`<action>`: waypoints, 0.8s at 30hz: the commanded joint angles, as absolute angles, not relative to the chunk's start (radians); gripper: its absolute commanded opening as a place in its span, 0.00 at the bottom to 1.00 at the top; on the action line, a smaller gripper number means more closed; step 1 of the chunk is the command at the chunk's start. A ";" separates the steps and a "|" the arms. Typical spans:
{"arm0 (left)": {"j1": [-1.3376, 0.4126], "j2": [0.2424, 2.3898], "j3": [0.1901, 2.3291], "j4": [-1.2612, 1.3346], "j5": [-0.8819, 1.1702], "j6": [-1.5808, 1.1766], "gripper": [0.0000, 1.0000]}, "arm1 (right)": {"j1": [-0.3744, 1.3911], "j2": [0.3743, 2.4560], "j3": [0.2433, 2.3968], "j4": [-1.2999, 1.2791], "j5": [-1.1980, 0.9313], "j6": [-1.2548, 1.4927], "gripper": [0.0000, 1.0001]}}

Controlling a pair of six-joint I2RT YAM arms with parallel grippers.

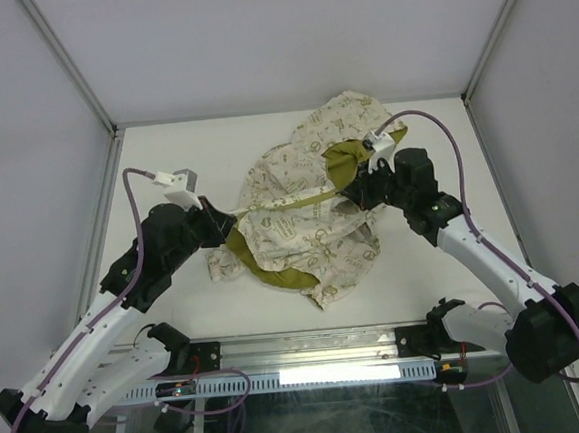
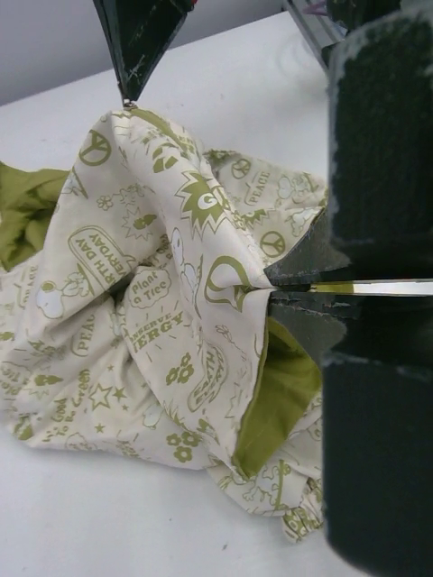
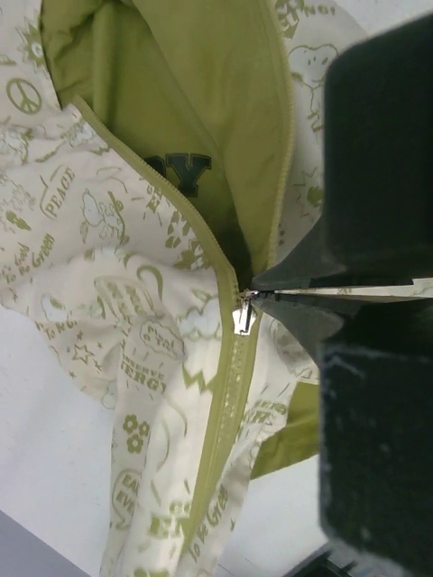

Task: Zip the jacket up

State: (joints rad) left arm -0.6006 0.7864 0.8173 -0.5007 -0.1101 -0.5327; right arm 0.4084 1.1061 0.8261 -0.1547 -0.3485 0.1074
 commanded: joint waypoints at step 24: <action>-0.589 0.943 1.288 -0.499 -0.563 -0.270 0.00 | 0.038 1.239 1.401 -0.272 -0.158 -0.005 0.00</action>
